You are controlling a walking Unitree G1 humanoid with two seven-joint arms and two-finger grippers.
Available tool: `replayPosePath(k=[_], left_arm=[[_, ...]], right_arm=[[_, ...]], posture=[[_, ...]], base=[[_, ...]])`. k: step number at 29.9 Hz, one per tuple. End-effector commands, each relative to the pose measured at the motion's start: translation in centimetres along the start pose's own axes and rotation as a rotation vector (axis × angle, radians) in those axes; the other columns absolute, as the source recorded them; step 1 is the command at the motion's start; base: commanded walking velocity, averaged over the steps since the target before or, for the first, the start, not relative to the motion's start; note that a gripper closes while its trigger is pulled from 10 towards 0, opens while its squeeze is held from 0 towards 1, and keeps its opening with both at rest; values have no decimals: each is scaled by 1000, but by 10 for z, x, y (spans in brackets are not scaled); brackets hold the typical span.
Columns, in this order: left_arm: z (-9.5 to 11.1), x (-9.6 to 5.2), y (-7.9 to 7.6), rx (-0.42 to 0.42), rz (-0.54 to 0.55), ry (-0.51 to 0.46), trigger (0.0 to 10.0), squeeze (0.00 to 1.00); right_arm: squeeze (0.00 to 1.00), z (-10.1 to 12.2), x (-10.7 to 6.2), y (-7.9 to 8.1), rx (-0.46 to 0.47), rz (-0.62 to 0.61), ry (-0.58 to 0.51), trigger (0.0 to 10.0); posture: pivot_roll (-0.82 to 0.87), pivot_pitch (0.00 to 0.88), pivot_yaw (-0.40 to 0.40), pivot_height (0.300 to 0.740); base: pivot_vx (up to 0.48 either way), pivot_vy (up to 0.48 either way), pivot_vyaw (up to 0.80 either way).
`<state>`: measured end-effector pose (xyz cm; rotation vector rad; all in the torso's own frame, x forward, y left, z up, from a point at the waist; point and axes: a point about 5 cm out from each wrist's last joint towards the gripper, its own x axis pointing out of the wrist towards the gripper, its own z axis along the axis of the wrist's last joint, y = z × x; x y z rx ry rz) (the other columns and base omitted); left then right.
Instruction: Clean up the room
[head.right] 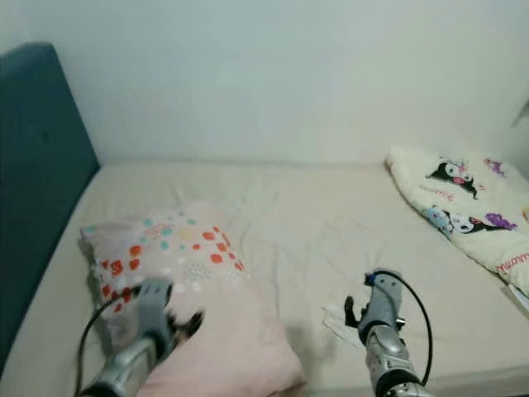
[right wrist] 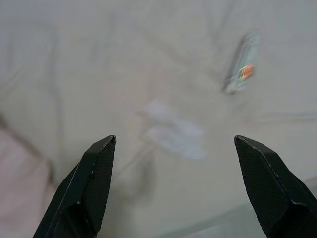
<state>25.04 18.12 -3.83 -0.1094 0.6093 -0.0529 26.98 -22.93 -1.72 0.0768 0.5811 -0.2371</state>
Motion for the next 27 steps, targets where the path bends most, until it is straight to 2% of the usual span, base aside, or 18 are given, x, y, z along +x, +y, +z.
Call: replayPosePath(k=[1, 6, 7, 13, 14, 21, 22, 27], left_arm=[[5, 2, -3, 10, -7, -7, 10000, 0], [5, 2, -3, 10, -7, -7, 10000, 0], [-27, -11, 15, -7, 100, 112, 10000, 0], [-27, -11, 15, -7, 100, 112, 10000, 0], [-58, -27, 28, -36, 184, 226, 10000, 0], [-58, -27, 28, -36, 184, 226, 10000, 0], [-69, -36, 39, -73, 266, 264, 10000, 0], [-69, -36, 39, -73, 266, 264, 10000, 0]], right_arm=[[0, -2, 0, 1, -4, 1, 15, 10000], [0, -2, 0, 1, -4, 1, 15, 10000], [0, -23, -6, -2, -33, -6, 87, 10000], [0, -23, -6, -2, -33, -6, 87, 10000], [0, -44, -13, -8, -55, -19, 160, 10000], [0, -44, -13, -8, -55, -19, 160, 10000], [0, -57, -18, -12, -64, -25, 202, 10000], [0, -57, -18, -12, -64, -25, 202, 10000]], posture=[[15, 17, -52, 740], [15, 17, -52, 740], [18, 16, -51, 740], [18, 16, -51, 740], [18, 13, -52, 740], [18, 13, -52, 740], [21, 17, -50, 740], [21, 17, -50, 740]], base=[[0, 0, 0], [0, 0, 0], [0, 0, 0], [0, 0, 0], [0, 0, 0], [0, 0, 0], [0, 0, 0], [0, 0, 0]])
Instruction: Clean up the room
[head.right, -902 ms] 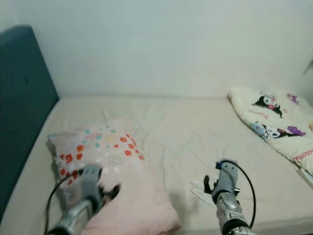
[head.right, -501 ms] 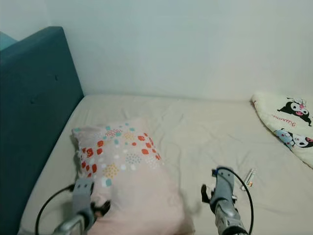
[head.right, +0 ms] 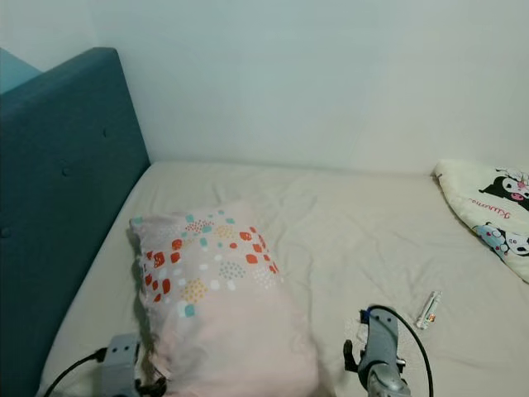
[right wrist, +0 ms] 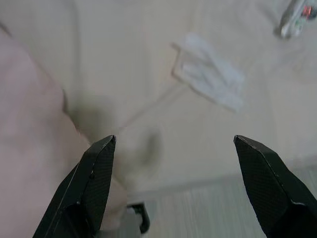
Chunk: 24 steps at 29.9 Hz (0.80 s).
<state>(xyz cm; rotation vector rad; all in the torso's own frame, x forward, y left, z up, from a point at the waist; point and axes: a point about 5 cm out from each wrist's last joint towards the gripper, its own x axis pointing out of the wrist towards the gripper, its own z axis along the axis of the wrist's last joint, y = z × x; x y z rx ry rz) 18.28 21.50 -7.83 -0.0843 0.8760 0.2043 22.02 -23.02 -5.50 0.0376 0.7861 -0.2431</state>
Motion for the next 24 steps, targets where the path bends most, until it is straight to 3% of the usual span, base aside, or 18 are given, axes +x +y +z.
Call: replayPosePath(k=[1, 5, 6, 13, 14, 19, 20, 24], left_arm=[[0, 0, 2, -11, 8, 9, 10000, 0], [0, 0, 2, -11, 8, 9, 10000, 0], [15, 3, 4, -77, 14, -43, 10000, 0], [15, 3, 4, -77, 14, -43, 10000, 0], [35, 5, 7, -136, 23, -115, 10000, 0], [35, 5, 7, -136, 23, -115, 10000, 0], [50, 7, 2, -140, 0, -165, 10000, 0], [50, 7, 2, -140, 0, -165, 10000, 0]], right_arm=[[0, 1, 0, 1, -8, 4, 3, 10000], [0, 1, 0, 1, -8, 4, 3, 10000], [0, 7, 1, 0, 22, 6, -13, 10000], [0, 7, 1, 0, 22, 6, -13, 10000], [0, 22, 4, 1, 40, 18, -58, 10000], [0, 22, 4, 1, 40, 18, -58, 10000], [0, 35, 6, 6, 50, 33, -96, 10000], [0, 35, 6, 6, 50, 33, -96, 10000]], posture=[[21, 17, -50, 740], [21, 17, -50, 740], [16, 9, -44, 740], [16, 9, -44, 740], [24, 3, -54, 740], [24, 3, -54, 740], [24, 9, -49, 740], [24, 9, -49, 740]], base=[[0, 0, 0], [0, 0, 0], [0, 0, 0], [0, 0, 0], [0, 0, 0], [0, 0, 0], [0, 319, 0], [0, 319, 0]])
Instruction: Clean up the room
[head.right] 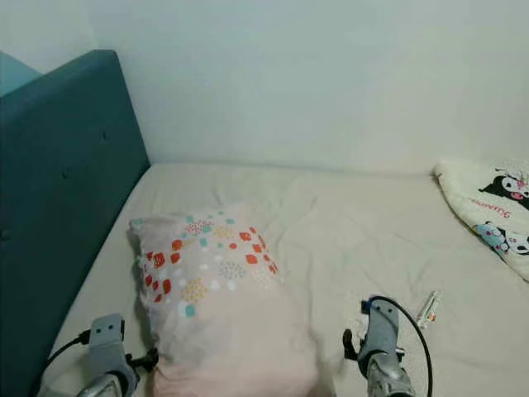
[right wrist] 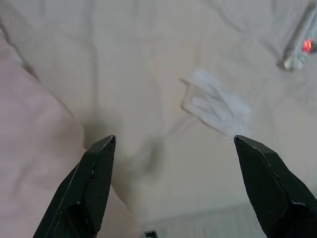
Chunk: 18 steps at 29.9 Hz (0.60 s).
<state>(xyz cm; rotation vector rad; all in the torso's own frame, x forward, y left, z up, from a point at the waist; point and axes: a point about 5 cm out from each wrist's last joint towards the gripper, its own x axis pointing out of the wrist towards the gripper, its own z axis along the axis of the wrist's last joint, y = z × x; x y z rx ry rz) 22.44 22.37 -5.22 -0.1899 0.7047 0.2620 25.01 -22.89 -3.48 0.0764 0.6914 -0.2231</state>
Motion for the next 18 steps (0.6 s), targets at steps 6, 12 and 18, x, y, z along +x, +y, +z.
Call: replayPosePath(k=[6, 12, 18], left_arm=[[1, 0, 2, -8, 4, -7, 10000, 0], [5, 2, -7, 18, -21, -22, 10000, 0], [3, 2, -13, 67, -35, -15, 10000, 0]], right_arm=[[0, 0, 0, -1, 12, -4, -7, 10000], [0, 7, 1, 2, 15, 6, -27, 10000], [0, 8, 2, 5, 11, 13, -32, 10000]], posture=[[24, 9, -49, 740], [22, 11, -45, 740], [20, 12, -42, 740]], base=[[0, 319, 0], [0, 315, 0], [0, 337, 0]])
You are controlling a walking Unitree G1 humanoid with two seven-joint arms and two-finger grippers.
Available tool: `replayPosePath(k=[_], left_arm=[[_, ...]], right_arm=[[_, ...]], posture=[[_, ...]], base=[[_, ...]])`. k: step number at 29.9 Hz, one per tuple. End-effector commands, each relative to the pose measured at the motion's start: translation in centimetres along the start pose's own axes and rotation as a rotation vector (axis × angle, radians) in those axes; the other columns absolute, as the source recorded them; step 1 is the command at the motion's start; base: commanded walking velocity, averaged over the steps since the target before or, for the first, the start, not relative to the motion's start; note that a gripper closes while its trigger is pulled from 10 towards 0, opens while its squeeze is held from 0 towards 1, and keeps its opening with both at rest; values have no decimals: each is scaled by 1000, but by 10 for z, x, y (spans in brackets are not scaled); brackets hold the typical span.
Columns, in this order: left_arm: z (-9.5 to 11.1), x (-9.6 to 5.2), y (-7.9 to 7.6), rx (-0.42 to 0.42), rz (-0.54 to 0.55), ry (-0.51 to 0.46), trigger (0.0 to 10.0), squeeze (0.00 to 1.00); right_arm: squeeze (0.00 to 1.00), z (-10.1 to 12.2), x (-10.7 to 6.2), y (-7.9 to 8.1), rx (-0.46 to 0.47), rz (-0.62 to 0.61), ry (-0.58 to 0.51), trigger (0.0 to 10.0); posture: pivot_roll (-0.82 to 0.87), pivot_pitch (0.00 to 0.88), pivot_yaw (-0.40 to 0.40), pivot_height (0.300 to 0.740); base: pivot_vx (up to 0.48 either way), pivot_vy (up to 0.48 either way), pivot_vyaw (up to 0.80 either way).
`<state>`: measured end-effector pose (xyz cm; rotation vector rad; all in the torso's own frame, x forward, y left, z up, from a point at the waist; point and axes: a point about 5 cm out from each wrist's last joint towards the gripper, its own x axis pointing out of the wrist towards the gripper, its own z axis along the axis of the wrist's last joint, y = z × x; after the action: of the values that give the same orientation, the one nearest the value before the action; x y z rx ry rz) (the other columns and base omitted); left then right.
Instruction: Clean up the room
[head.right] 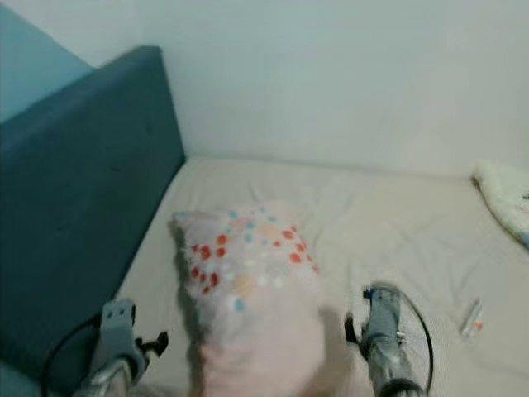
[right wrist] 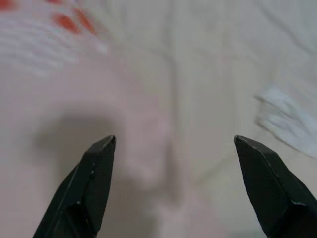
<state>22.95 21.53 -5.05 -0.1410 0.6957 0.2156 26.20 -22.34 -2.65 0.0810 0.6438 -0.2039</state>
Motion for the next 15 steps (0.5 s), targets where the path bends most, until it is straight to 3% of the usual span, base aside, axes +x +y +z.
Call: replayPosePath(k=[1, 15], left_arm=[[-2, 0, -8, 51, -25, 5, 10000, 0], [-5, 0, -14, 94, -54, 16, 10000, 0]], right_arm=[[0, -5, -1, 0, 7, -3, 16, 10000], [0, -6, -1, 1, 4, 0, 17, 10000]], posture=[[23, 12, -40, 740], [21, 12, -39, 740]], base=[[0, 0, 0], [0, 0, 0]])
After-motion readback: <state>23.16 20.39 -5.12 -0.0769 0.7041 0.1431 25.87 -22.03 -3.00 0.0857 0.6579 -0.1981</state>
